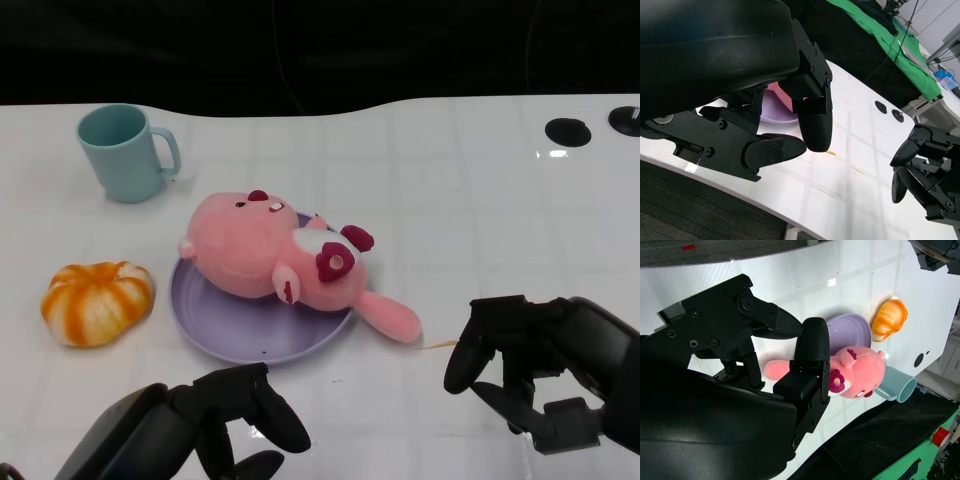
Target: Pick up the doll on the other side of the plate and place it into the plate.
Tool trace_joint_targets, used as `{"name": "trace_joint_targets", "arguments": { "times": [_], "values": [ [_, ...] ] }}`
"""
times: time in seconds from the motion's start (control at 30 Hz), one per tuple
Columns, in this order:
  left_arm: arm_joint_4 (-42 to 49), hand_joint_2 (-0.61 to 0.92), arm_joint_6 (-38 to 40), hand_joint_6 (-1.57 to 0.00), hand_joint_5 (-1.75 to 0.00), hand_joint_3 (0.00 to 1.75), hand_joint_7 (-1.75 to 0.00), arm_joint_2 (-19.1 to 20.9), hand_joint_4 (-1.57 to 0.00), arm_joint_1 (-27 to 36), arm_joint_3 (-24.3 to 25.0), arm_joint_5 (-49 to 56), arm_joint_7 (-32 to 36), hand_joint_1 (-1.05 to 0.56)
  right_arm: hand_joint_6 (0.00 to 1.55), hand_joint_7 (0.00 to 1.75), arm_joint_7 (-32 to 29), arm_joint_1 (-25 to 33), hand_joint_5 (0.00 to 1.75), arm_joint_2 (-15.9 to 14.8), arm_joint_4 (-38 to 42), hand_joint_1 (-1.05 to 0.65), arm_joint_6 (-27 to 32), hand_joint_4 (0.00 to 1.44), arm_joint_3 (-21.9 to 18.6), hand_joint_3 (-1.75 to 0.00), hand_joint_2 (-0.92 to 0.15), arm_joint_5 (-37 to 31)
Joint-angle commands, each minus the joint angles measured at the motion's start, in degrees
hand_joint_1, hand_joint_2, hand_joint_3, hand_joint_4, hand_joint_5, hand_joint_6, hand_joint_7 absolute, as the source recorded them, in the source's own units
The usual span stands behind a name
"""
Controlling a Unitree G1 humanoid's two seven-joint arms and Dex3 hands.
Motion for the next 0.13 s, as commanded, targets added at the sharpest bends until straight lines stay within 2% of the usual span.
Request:
{"name": "trace_joint_targets", "arguments": {
  "times": [0.03,0.13],
  "values": [
    [0.6,0.83,-0.9,-0.65,-1.64,0.6,-1.04,1.0,-0.58,0.2,1.0,-0.6,-0.3,-0.22,0.72,1.24,0.7,-0.7,1.57,-0.5,1.2,-0.12,-2.4,0.73,0.1,-0.87,-0.62,0.2],
    [1.1,0.83,-1.4,-0.65,-1.65,0.61,-1.04,1.3,-0.58,0.2,1.2,-0.8,-0.2,-0.22,0.72,1.22,1.2,-0.9,1.52,-1.3,2.8,-0.11,-6.1,0.73,0.6,-0.92,-0.58,-0.8]
  ]
}}
